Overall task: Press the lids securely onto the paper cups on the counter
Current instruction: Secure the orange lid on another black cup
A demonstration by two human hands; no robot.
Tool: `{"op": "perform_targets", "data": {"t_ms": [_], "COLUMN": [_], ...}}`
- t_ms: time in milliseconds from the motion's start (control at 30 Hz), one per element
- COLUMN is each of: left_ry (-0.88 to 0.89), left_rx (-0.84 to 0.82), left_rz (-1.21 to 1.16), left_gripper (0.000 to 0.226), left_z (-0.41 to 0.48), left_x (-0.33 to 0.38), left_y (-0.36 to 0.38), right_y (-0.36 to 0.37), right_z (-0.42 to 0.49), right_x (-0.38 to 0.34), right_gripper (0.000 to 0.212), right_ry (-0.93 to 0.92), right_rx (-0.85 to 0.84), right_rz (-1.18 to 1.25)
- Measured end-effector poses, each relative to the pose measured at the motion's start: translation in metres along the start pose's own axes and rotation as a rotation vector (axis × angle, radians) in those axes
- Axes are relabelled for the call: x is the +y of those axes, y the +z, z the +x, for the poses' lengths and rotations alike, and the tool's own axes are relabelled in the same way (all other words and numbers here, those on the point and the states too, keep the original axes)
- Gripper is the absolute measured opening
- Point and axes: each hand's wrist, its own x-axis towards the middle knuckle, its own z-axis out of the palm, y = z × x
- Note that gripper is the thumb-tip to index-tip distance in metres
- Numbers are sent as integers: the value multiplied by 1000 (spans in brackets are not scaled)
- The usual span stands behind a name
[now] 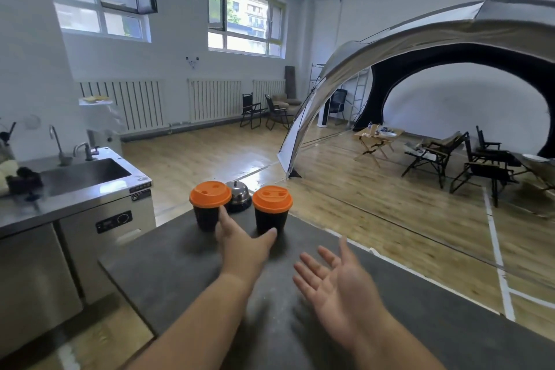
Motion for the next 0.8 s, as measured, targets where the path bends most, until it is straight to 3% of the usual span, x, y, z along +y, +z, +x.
{"op": "perform_targets", "data": {"t_ms": [67, 167, 267, 333, 467, 600, 733, 800], "left_ry": [12, -118, -219, -200, -190, -79, 213, 419], "left_rx": [-245, -706, -1113, -1284, -1480, -1589, -1576, -1473], "left_rz": [-142, -323, -336, -259, -134, -35, 16, -11], "left_gripper": [86, 45, 28, 23, 30, 43, 63, 69], "left_z": [-50, -124, -203, -258, -380, -510, -622, -663], "left_x": [16, 52, 85, 100, 127, 146, 167, 172], "left_y": [28, 72, 118, 156, 246, 330, 390, 417], "right_y": [-30, -90, -163, -216, -321, -420, -496, -521], "right_z": [-22, -66, -123, -171, -284, -387, -472, -502], "right_x": [-29, -80, -131, -162, -216, -253, -287, -302], "right_gripper": [59, 48, 36, 33, 23, 11, 37, 47], "right_ry": [-88, -224, -354, -442, -629, -813, -817, -798], "right_rx": [52, 159, 282, 376, 553, 863, 1084, 1182], "right_rz": [19, 60, 120, 139, 88, -212, -615, -864]}}
